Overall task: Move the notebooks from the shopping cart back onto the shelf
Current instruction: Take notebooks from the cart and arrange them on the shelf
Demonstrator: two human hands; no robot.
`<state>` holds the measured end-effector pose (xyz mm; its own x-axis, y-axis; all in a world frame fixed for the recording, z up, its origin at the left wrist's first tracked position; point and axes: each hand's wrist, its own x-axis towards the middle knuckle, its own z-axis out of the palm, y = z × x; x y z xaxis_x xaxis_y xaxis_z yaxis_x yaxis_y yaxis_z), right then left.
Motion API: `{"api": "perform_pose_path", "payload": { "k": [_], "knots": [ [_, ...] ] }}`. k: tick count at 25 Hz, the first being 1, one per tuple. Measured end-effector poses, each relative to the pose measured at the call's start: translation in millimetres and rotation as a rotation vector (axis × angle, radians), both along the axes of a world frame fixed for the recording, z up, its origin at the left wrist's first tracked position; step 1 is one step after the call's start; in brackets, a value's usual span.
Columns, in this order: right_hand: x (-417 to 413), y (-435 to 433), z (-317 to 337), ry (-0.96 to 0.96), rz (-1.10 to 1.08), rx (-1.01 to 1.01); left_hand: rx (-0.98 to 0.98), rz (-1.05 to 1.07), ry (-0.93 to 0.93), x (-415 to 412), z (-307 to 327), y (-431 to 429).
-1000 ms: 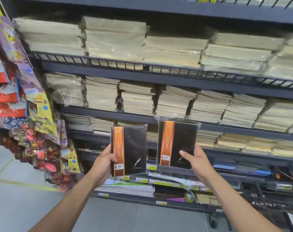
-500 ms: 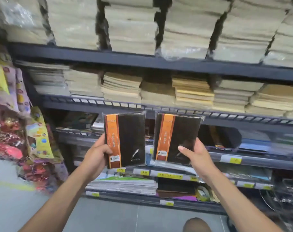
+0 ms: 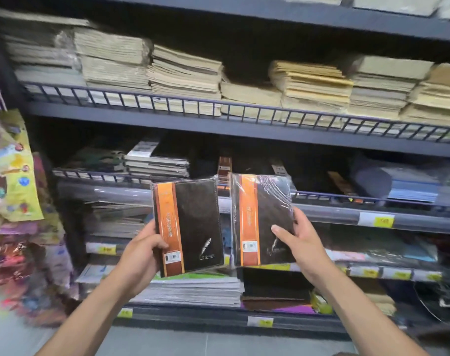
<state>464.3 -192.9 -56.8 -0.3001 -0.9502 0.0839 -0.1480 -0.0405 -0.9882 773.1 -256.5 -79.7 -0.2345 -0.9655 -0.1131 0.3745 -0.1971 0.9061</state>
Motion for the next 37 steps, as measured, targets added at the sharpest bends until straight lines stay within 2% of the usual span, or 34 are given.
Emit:
{"api": "perform_pose_path", "payload": {
  "k": [2,7,11,15,18,22,29,37],
  "knots": [
    [-3,-13,8,-0.059,0.014,-0.002,0.005,-0.003,0.014,3,-2,0],
    [-10,-60,53,-0.024,0.039,0.047,0.023,-0.012,0.031,10,-2,2],
    [3,-103,100,-0.080,-0.030,0.124,0.009,-0.009,0.029,16,0,7],
    [13,-143,116,-0.131,-0.068,0.202,-0.005,-0.013,0.010,22,2,8],
    [26,-164,118,-0.074,-0.063,0.238,-0.003,-0.002,0.014,26,3,12],
    [28,-186,109,0.115,-0.081,0.255,-0.011,0.008,0.020,33,2,16],
    [24,-191,108,0.653,-0.114,0.333,-0.031,-0.005,-0.011,37,3,22],
    [18,-189,92,1.031,-0.214,0.458,-0.036,-0.009,0.003,43,3,26]
  ]
}}
